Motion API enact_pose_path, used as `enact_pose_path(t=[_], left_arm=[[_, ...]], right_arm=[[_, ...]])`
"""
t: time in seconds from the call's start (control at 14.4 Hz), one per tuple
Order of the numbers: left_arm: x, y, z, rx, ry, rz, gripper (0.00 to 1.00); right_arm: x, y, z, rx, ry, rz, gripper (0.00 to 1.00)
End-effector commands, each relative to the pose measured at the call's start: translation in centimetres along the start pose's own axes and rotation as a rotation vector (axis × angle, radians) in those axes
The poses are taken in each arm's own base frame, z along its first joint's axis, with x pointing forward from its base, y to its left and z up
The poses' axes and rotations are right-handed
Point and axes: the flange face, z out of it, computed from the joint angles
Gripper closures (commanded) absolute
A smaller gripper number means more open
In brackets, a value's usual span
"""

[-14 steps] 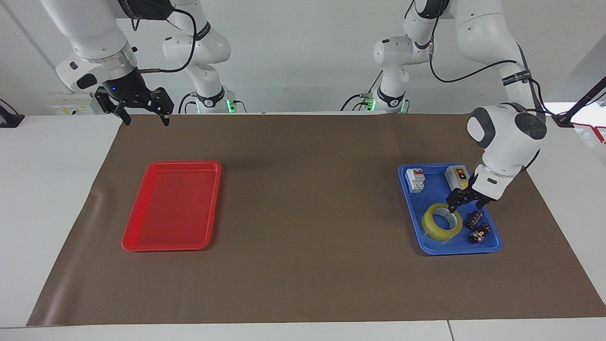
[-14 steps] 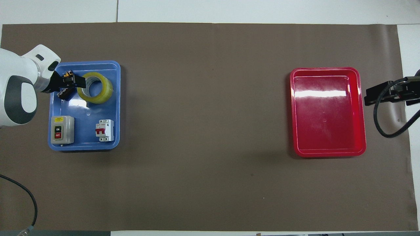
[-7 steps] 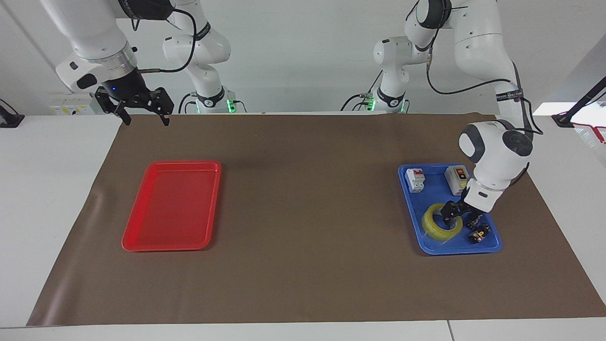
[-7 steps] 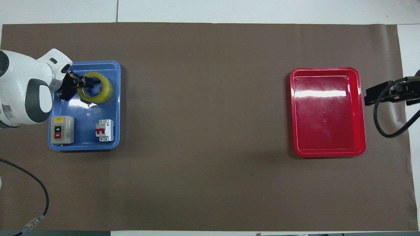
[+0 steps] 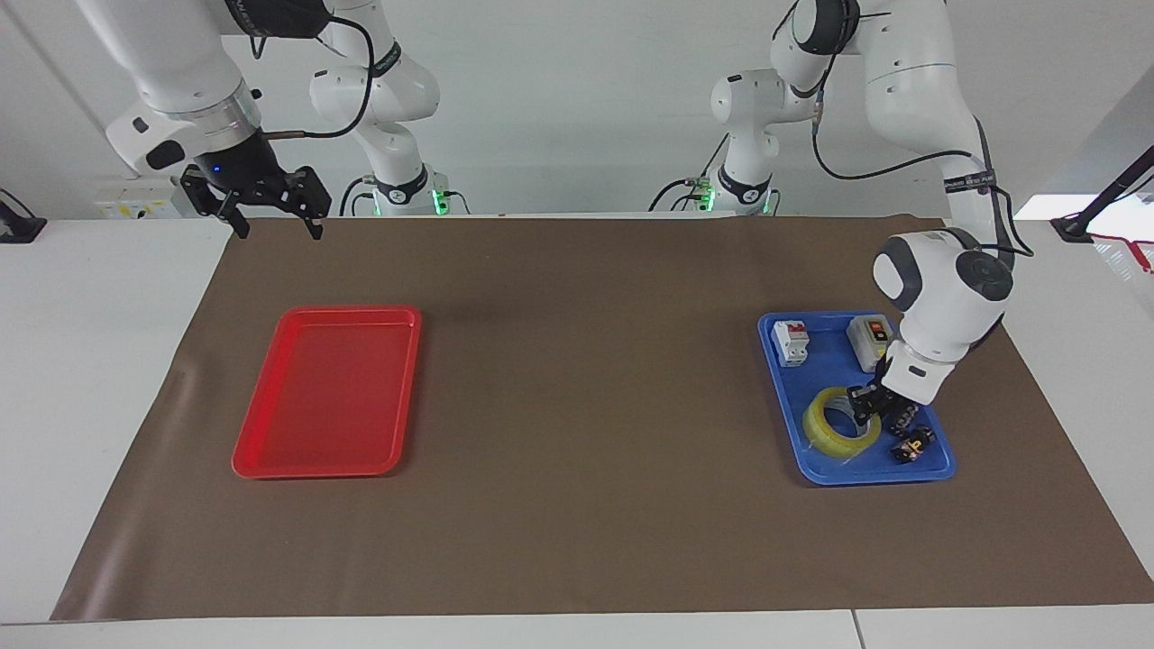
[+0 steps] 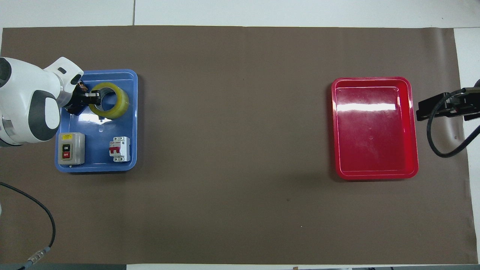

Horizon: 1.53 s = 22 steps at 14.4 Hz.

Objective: Place and move tape with both arms
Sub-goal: 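Reach the left gripper into the blue tray and grasp the yellow tape, then carry the yellow tape with the left gripper to the table center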

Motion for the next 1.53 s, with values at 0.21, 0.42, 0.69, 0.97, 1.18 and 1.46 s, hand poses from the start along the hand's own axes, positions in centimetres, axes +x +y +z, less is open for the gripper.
enact_pose_path(t=[0.21,0.42,0.69,0.97,1.18,1.46], left_arm=[[-2.1,3.3,-8.9,-0.006,-0.030,0.001,1.00],[-3.9,10.6,-8.8,0.000,-0.039,-0.058,1.00],[-7.0,20.6,-6.8,0.009,-0.022,-0.096,1.00],[-10.9,30.0,-4.6,0.011,0.023,-0.146,1.00],[-12.9,35.2,-2.8,0.009,0.010,-0.134,1.00],[-14.5,37.3,-1.0,0.019,-0.008,-0.097,1.00]], right_arm=[[0.1,0.4,0.1,0.005,0.006,-0.017,0.00],[0.1,0.4,0.1,0.005,0.006,-0.017,0.00],[0.1,0.4,0.1,0.005,0.006,-0.017,0.00],[0.1,0.5,0.2,0.007,0.005,-0.015,0.00],[0.1,0.4,0.4,0.005,0.002,-0.017,0.00],[0.1,0.5,0.4,0.005,0.002,-0.015,0.00]])
